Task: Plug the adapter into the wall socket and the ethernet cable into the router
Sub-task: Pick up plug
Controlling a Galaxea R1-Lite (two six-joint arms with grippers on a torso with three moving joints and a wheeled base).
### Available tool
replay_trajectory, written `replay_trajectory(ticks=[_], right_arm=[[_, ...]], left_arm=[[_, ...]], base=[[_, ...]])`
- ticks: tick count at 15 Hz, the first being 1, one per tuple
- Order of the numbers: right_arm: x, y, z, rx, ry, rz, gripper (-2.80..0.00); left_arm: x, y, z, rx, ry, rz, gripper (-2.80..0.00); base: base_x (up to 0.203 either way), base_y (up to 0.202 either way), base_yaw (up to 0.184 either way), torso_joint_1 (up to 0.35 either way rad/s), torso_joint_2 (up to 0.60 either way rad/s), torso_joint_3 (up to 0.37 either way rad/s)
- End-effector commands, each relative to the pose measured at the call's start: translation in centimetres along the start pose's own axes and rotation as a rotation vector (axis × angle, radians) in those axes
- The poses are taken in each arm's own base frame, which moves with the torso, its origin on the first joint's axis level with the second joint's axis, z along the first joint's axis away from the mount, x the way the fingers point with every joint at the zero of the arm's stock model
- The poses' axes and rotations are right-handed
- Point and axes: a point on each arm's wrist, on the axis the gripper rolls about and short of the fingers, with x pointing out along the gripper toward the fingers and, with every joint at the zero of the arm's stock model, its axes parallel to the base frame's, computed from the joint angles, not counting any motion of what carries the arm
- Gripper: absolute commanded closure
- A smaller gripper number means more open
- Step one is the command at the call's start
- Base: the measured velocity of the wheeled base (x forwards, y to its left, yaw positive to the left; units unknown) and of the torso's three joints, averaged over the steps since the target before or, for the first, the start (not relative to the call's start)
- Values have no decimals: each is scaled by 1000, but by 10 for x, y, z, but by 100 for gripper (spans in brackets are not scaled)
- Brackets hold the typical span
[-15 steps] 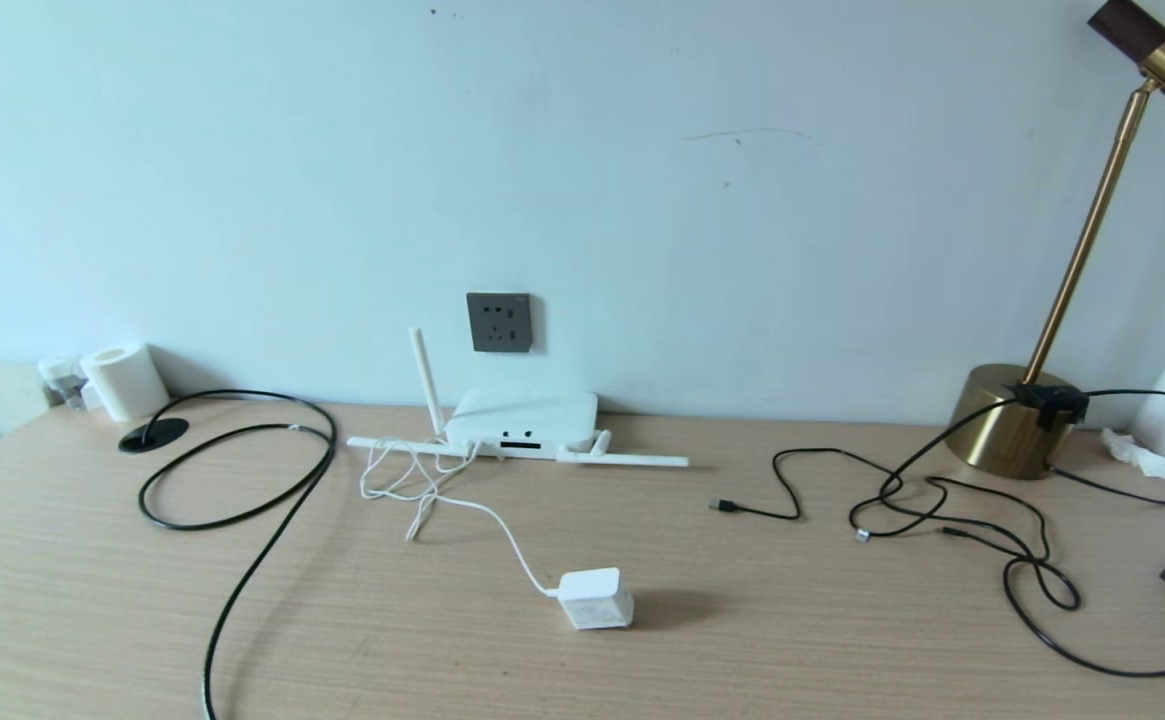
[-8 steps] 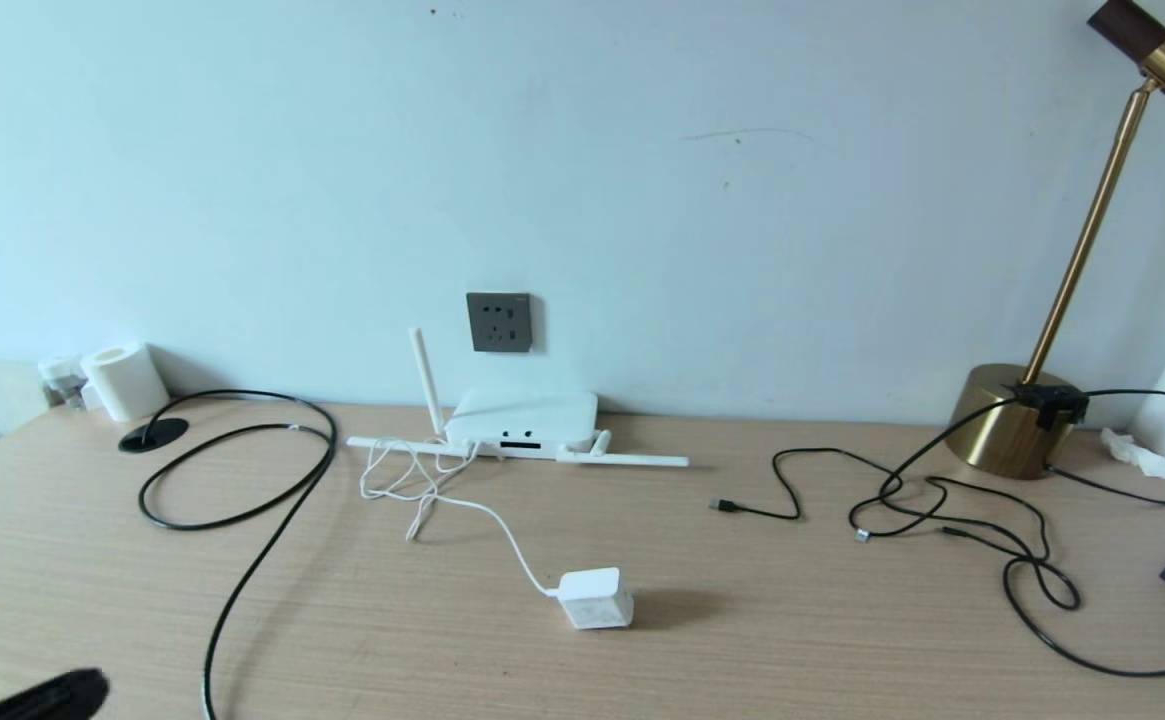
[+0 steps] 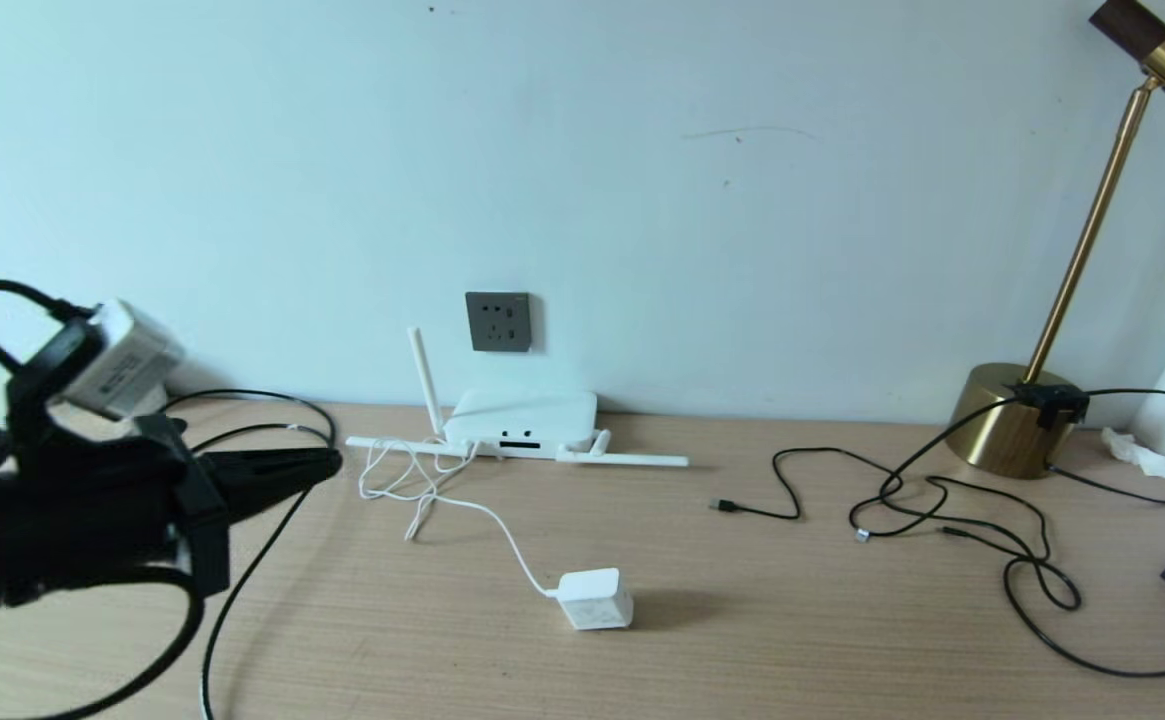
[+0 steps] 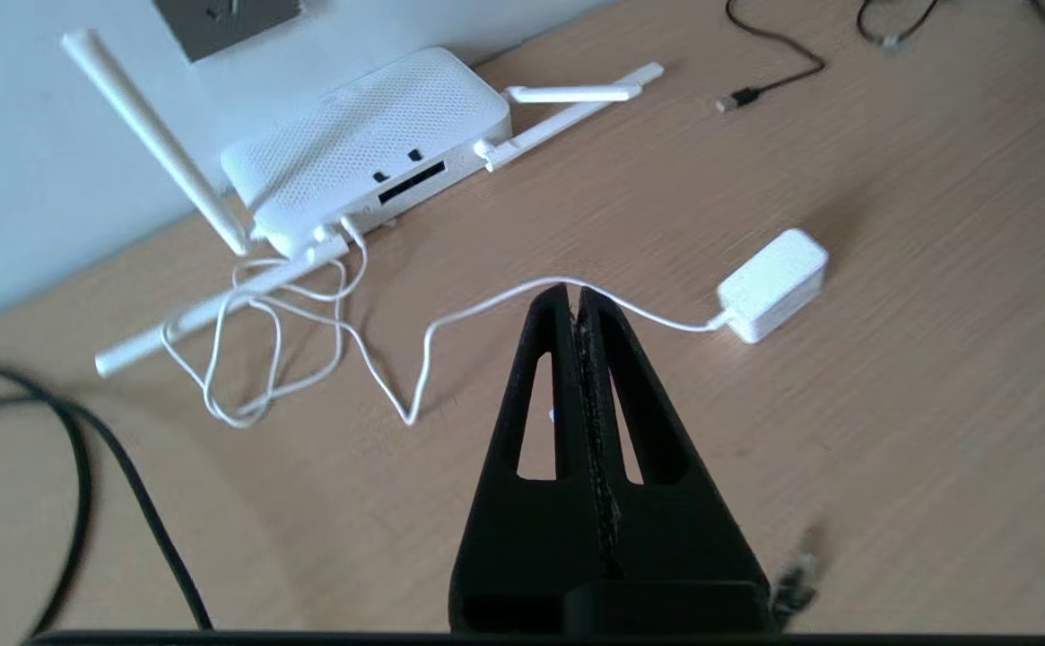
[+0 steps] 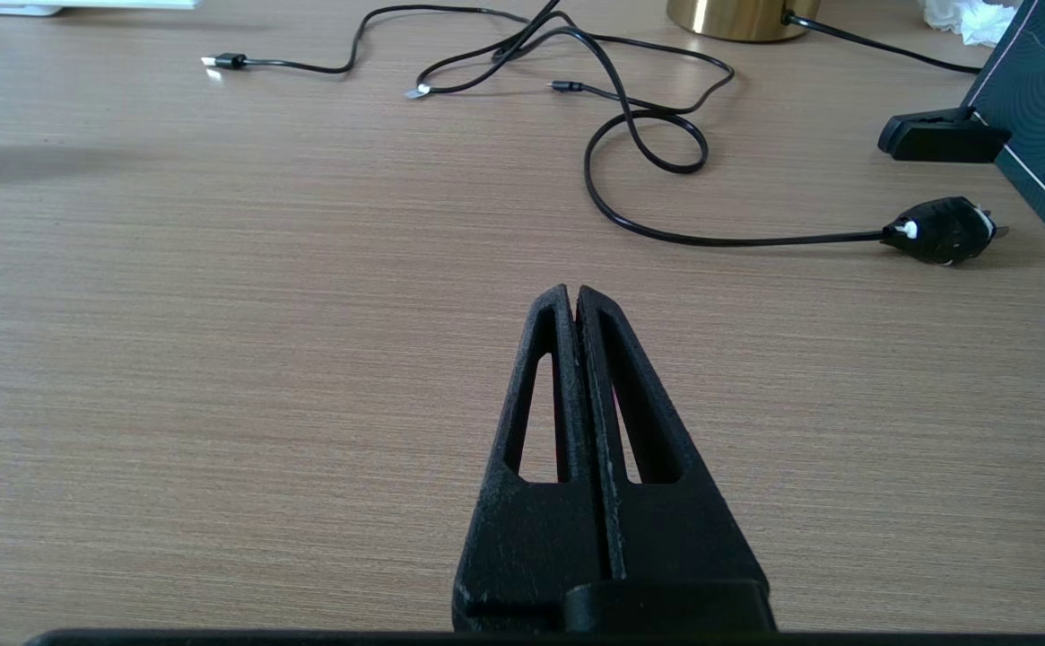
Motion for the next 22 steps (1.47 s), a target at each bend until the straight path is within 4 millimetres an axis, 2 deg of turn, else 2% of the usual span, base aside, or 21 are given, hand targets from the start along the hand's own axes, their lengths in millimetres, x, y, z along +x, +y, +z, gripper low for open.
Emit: replay_trajectory(ticks=[1, 3, 4, 6, 9, 14, 19, 22], right_arm=[[0, 0, 0, 1, 2, 0, 0], [0, 0, 0, 1, 2, 0, 0], [0, 0, 0, 1, 1, 0, 0], [0, 0, 0, 1, 1, 0, 0], [0, 0, 0, 1, 1, 0, 0], [0, 0, 0, 1, 2, 0, 0], [0, 0, 0, 1, 1, 0, 0], [0, 0, 0, 1, 2, 0, 0]], left_arm=[[39, 15, -16, 92, 111, -69, 0], [62, 20, -13, 159, 110, -128, 0], [70, 16, -7, 185, 78, -198, 0], [77, -3, -7, 214, 37, -347, 0], [93, -27, -18, 286, 19, -514, 0], [120, -33, -19, 326, 39, -567, 0], [117, -44, -15, 314, 126, -643, 0], [132, -48, -14, 419, 213, -626, 0]], base=[[0, 0, 0, 0, 0, 0], [0, 0, 0, 0, 0, 0], [0, 0, 0, 0, 0, 0], [0, 0, 0, 0, 0, 0], [0, 0, 0, 0, 0, 0], [0, 0, 0, 0, 0, 0], [0, 0, 0, 0, 0, 0], [0, 0, 0, 0, 0, 0]])
